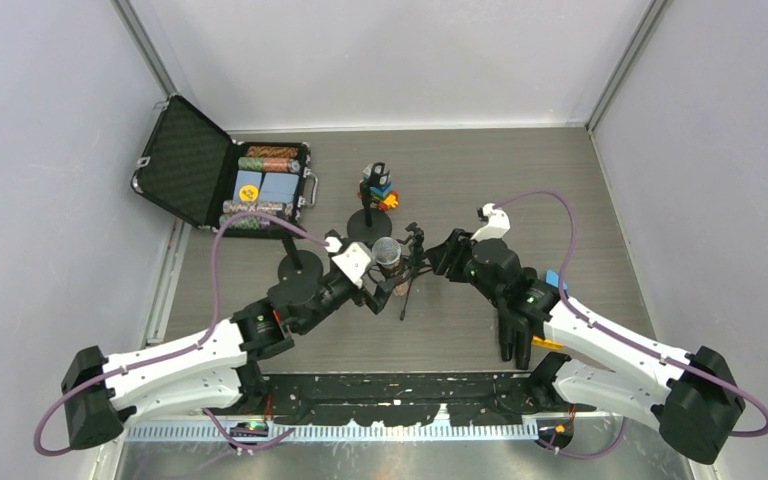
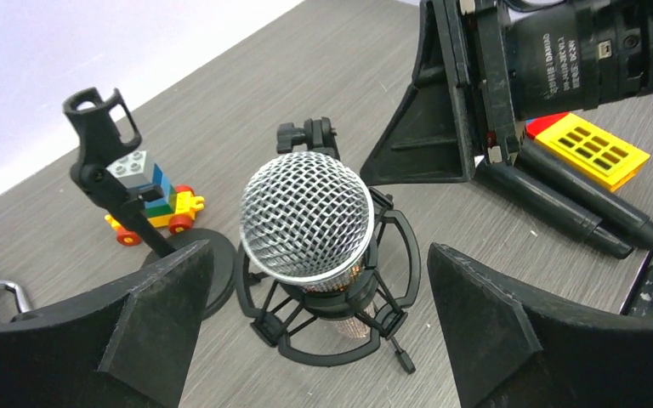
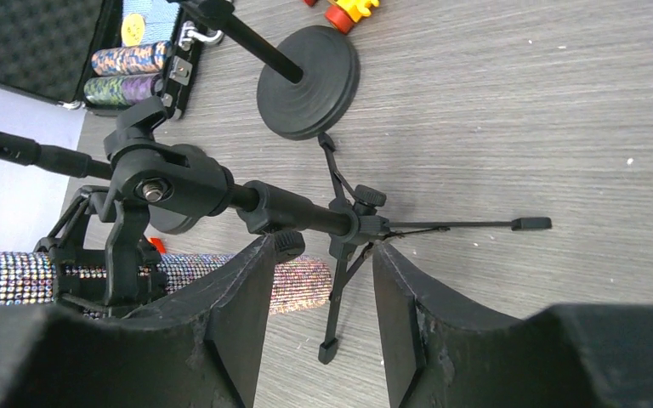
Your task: Remove the microphone from the stand
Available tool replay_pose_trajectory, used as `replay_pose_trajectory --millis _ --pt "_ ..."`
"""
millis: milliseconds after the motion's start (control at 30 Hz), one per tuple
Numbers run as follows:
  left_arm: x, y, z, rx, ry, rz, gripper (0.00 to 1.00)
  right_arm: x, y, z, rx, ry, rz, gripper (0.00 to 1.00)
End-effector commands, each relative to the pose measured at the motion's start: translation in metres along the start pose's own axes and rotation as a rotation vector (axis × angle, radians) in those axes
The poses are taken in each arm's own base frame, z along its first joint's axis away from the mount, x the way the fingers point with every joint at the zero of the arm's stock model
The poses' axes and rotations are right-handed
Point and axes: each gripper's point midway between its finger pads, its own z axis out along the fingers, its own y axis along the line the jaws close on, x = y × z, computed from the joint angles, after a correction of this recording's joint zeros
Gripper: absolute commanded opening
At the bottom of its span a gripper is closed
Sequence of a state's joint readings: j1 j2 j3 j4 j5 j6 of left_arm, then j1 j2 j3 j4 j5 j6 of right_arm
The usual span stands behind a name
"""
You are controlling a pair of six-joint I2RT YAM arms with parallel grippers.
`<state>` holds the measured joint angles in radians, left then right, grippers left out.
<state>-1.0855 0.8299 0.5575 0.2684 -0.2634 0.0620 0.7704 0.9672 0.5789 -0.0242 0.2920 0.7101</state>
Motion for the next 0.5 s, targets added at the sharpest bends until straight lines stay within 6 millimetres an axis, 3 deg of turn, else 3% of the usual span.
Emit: replay_pose_trajectory --millis 0,167,467 --pt "-0.03 -0.003 0.015 0.005 -0.091 0.003 1.0 -0.007 0.02 0.003 -0.117 -0.041 -0.066 0.52" --pt "-0.038 0.003 0.022 -0.045 -0.155 -0.028 0.89 0.005 0.019 0.015 -0.107 0.008 -0.109 0.53" --pt "-0.045 0.009 0.017 -0.068 -0.187 -0.046 0.31 0.001 0.018 0.013 -0.116 -0.014 -0.142 0.53"
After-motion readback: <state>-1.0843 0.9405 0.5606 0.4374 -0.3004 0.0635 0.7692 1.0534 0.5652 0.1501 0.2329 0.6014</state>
